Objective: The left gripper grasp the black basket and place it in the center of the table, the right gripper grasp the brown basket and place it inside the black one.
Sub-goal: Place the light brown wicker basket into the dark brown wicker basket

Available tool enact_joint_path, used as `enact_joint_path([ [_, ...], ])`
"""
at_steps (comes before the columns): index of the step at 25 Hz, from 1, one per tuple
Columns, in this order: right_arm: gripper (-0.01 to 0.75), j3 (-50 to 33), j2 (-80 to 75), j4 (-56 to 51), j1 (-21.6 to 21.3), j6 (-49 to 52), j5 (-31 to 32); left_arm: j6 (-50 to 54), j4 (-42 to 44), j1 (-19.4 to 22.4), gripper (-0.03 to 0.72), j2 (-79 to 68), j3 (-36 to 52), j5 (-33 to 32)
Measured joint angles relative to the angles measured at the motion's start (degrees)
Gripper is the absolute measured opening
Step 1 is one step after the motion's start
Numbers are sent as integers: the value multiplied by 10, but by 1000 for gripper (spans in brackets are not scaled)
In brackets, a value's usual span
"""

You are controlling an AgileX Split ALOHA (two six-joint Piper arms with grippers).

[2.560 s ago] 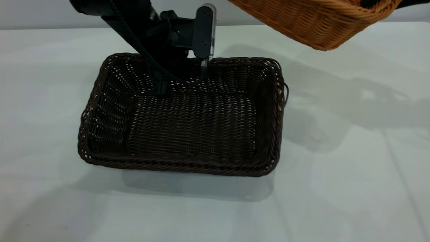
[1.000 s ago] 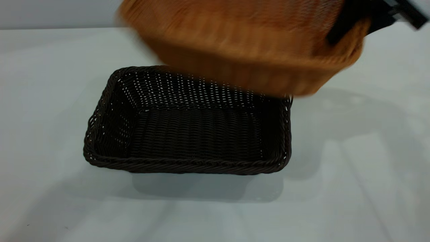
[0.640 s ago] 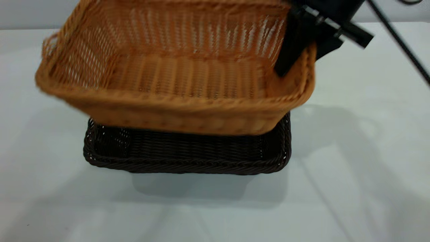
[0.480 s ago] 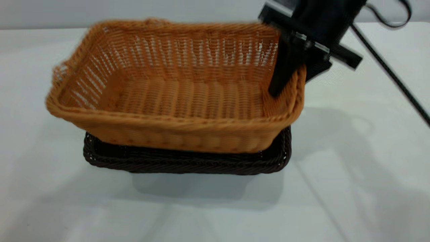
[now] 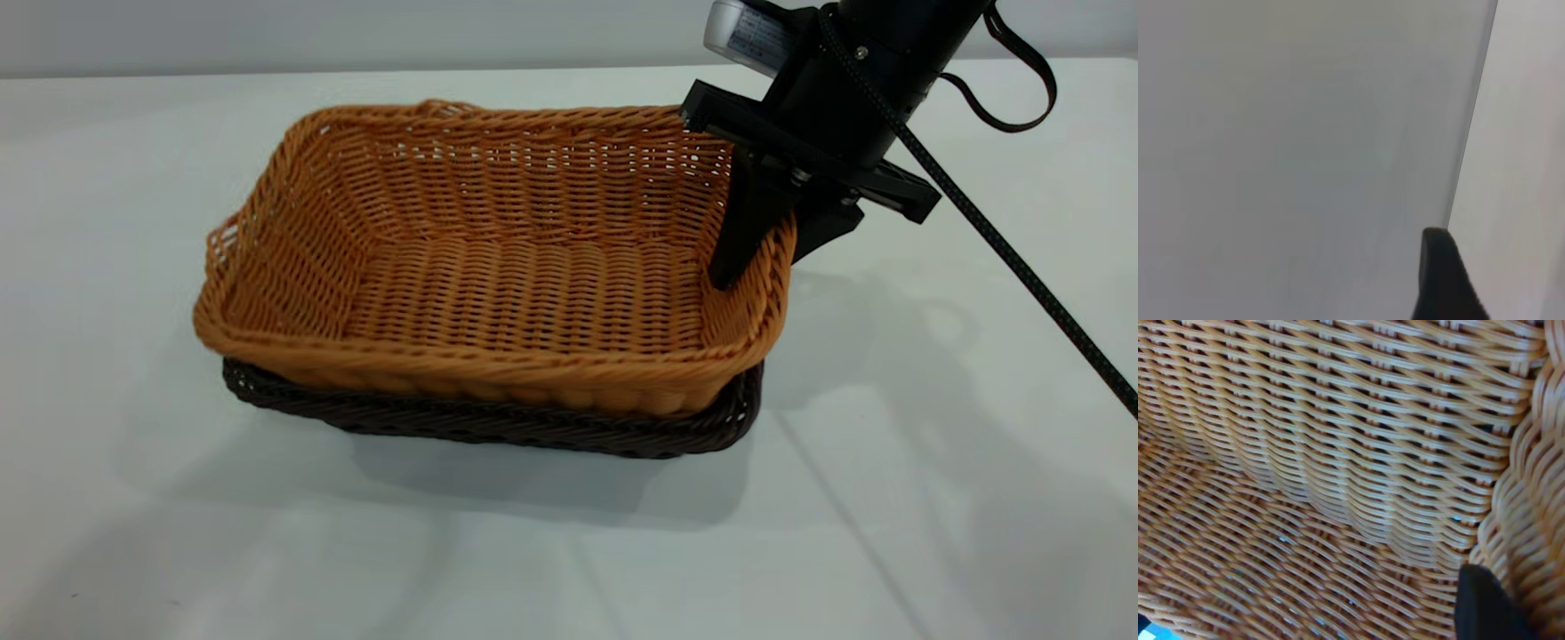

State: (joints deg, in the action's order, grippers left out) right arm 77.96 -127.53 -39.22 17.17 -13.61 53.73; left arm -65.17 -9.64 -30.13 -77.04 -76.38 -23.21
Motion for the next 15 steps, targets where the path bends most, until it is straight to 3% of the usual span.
enact_joint_path([
  [5, 426, 1, 0, 2, 0, -29, -14, 0, 0, 0, 387, 0, 0, -1],
  [9, 591, 18, 0, 16, 0, -37, 12, 0, 1, 0, 387, 0, 0, -12],
  [12, 622, 58, 0, 61, 0, -36, 78, 0, 1, 0, 387, 1, 0, -18],
  [15, 604, 119, 0, 111, 0, -20, 138, 0, 1, 0, 387, 9, 0, -20],
])
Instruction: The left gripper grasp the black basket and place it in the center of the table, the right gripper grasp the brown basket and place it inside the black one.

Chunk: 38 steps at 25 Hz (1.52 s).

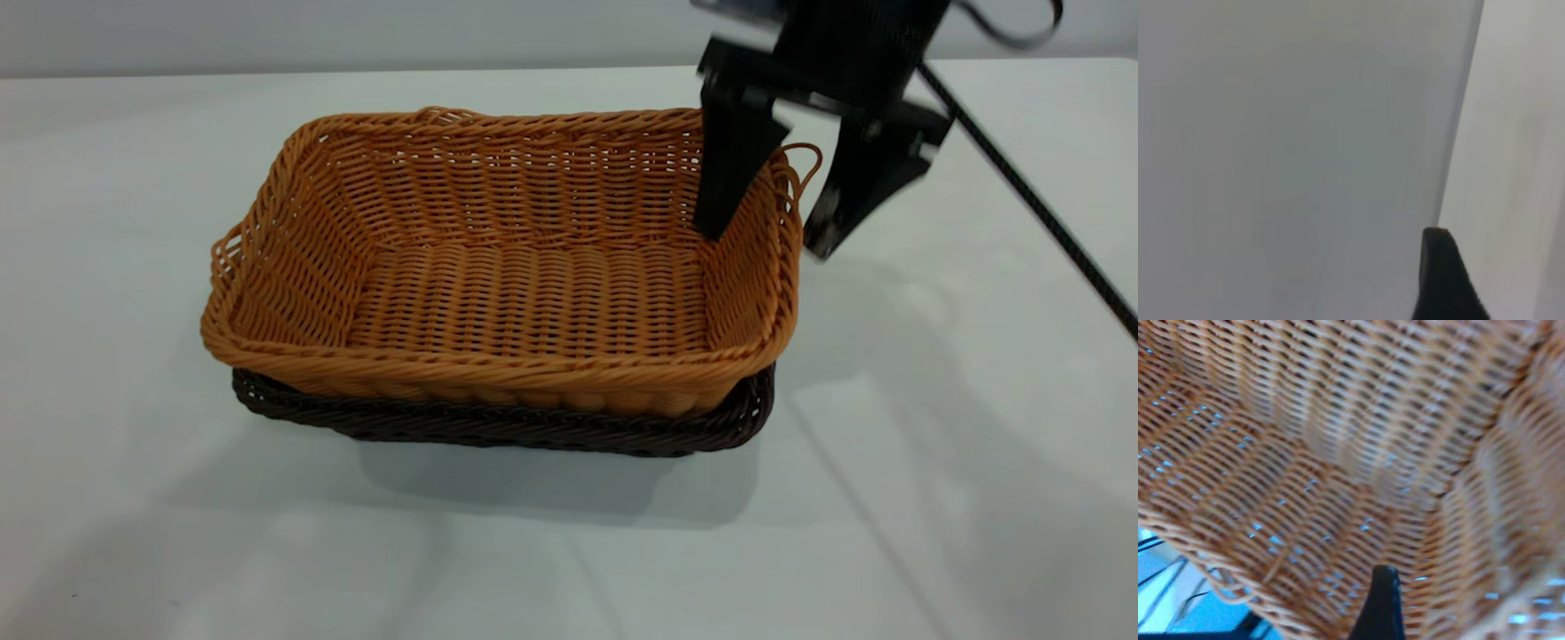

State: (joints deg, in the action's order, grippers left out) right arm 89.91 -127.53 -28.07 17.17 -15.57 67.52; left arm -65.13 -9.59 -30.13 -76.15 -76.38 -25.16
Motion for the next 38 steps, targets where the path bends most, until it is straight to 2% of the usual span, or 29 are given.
enact_joint_path([
  [6, 547, 45, 50, 104, -1, 84, 12, 4, 0, 0, 386, 57, 0, -10],
  [10, 542, 45, 153, 110, -1, 102, 17, 73, 1, 0, 386, 118, 0, -55],
  [14, 542, 45, 284, 110, -1, 106, 27, 201, 24, 0, 386, 176, 0, -161],
  [20, 542, 33, 471, 114, -1, 116, 37, 470, 172, 0, 386, 231, 0, -406],
  [21, 542, 20, 502, 119, -1, 122, 39, 516, 195, 0, 386, 235, 2, -418],
  [23, 542, -18, 556, 129, -1, 132, 41, 589, 235, 0, 386, 241, 4, -417],
  [26, 542, -112, 634, 158, -1, 150, 43, 638, 240, 0, 386, 252, 26, -417],
  [32, 542, -356, 771, 237, -1, 172, 41, 646, 207, 0, 386, 274, 148, -417],
  [38, 542, -549, 897, 241, -1, 184, -13, 648, 142, 0, 386, 277, 298, -417],
])
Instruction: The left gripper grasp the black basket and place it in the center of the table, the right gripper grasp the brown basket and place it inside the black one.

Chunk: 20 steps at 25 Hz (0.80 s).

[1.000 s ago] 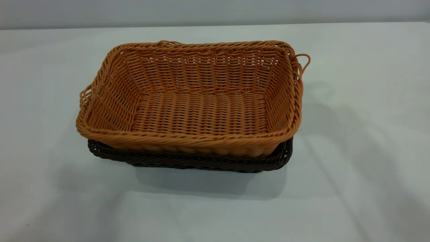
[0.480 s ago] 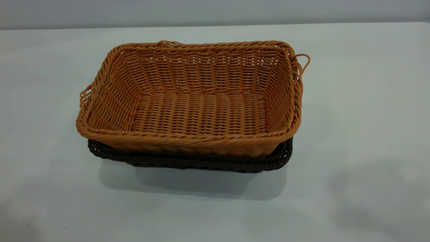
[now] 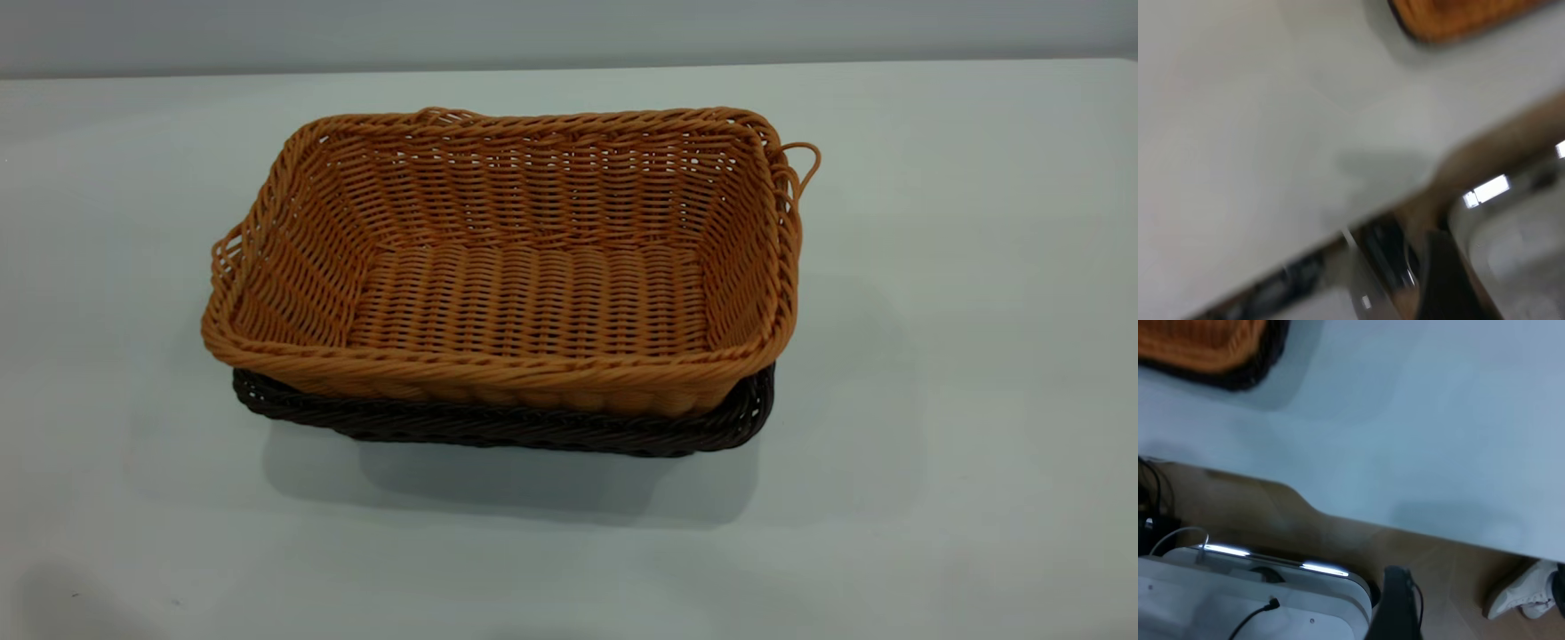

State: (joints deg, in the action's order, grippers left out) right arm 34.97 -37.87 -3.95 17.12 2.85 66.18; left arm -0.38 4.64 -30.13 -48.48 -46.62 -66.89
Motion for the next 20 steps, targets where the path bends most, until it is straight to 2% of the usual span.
enact_joint_path([
  [4, 542, -68, 61, 0, 0, 0, -28, 4, -25, 0, 386, 1, 81, 0],
  [10, 542, -73, 79, -8, 0, 0, -23, 4, -74, 0, 386, 3, 169, 18],
  [14, 542, -83, 83, -12, 0, -1, -24, 0, -92, 0, 386, 4, 179, 59],
  [20, 542, -85, 83, -12, 0, -1, -25, 0, -97, 0, 386, 13, 181, 51],
])
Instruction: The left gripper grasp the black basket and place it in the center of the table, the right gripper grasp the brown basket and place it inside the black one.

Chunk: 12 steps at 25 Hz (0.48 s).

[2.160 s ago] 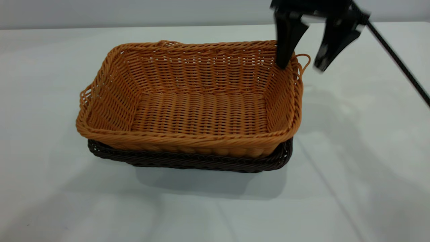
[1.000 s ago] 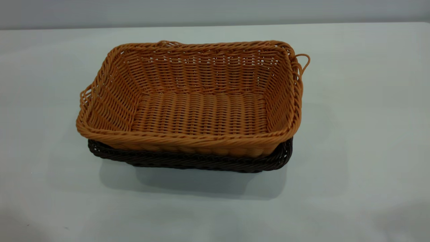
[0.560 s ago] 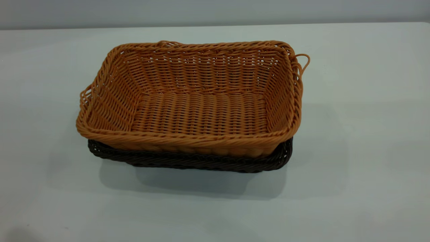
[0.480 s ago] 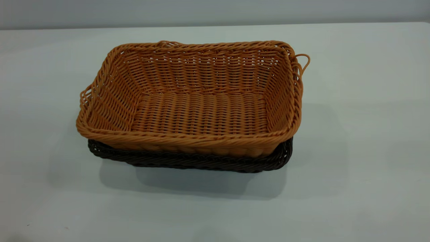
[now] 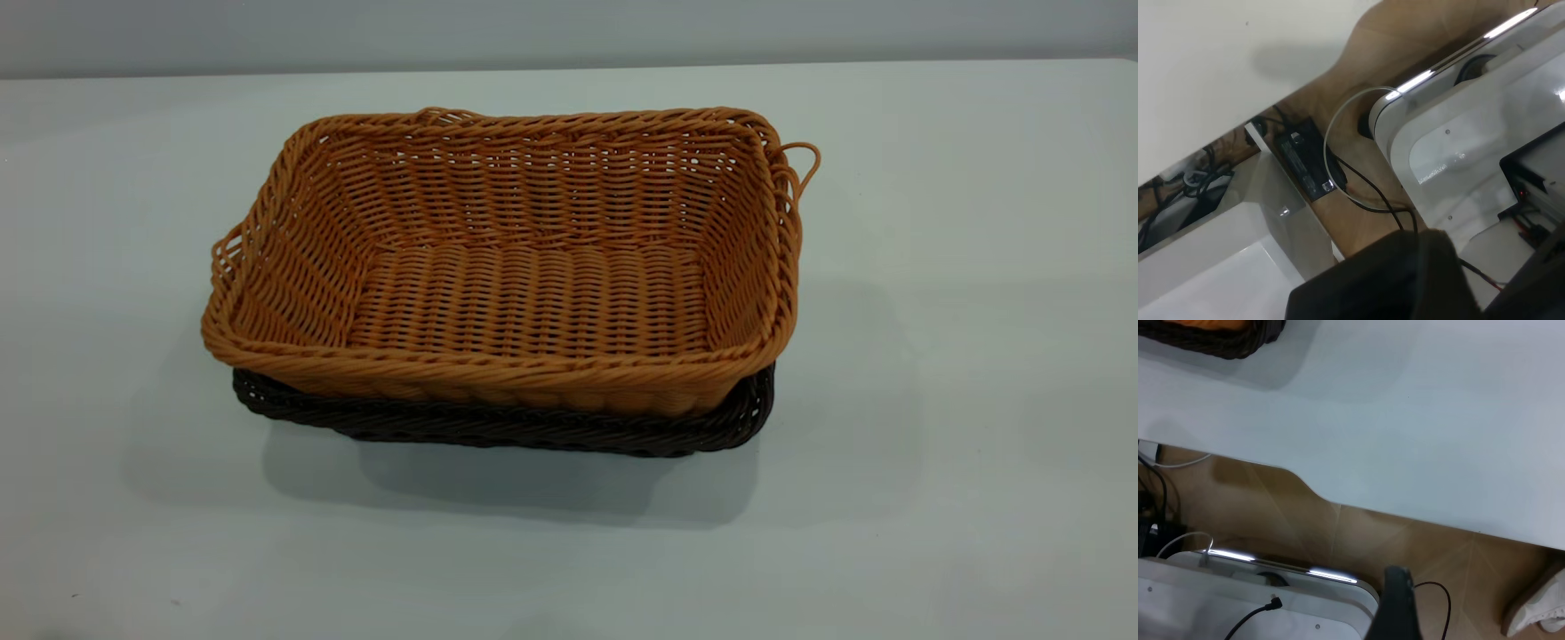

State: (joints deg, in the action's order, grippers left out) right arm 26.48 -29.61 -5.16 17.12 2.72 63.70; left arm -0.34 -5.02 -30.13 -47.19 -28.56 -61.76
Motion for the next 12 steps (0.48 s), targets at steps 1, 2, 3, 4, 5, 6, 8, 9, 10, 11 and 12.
enact_joint_path([
  [1, 542, 0, 0, 0, 0, 0, 0, 0, 0, 0, 386, 5, 0, -4],
  [2, 542, 0, 0, 0, 0, 0, 0, 0, 0, 0, 386, 11, 0, -6],
  [3, 542, 0, 0, 0, 0, 0, 0, 0, 0, 0, 386, 17, 0, -6],
  [4, 542, 0, 0, 0, 0, 0, 0, 0, 0, 0, 386, 23, 0, -7],
  [5, 542, 0, 0, 0, 0, 0, 0, 0, 0, 0, 386, 31, 0, -8],
  [6, 542, 0, 0, 0, 0, 0, 0, 0, 0, 0, 386, 40, 0, -8],
  [8, 542, 0, 0, 0, 0, 0, 0, 0, 0, 0, 386, 59, 0, -9],
  [9, 542, 0, 1, -1, 0, 0, 0, 0, 0, 0, 386, 70, 0, -9],
  [10, 542, 0, 2, -3, -4, 0, 0, 0, 0, 0, 386, 82, 0, -11],
  [11, 542, 0, 5, -5, -15, 0, 0, 0, 0, 1, 386, 92, 0, -12],
  [12, 542, 0, 9, -9, -32, 0, 0, 0, -2, 7, 386, 103, 0, -14],
])
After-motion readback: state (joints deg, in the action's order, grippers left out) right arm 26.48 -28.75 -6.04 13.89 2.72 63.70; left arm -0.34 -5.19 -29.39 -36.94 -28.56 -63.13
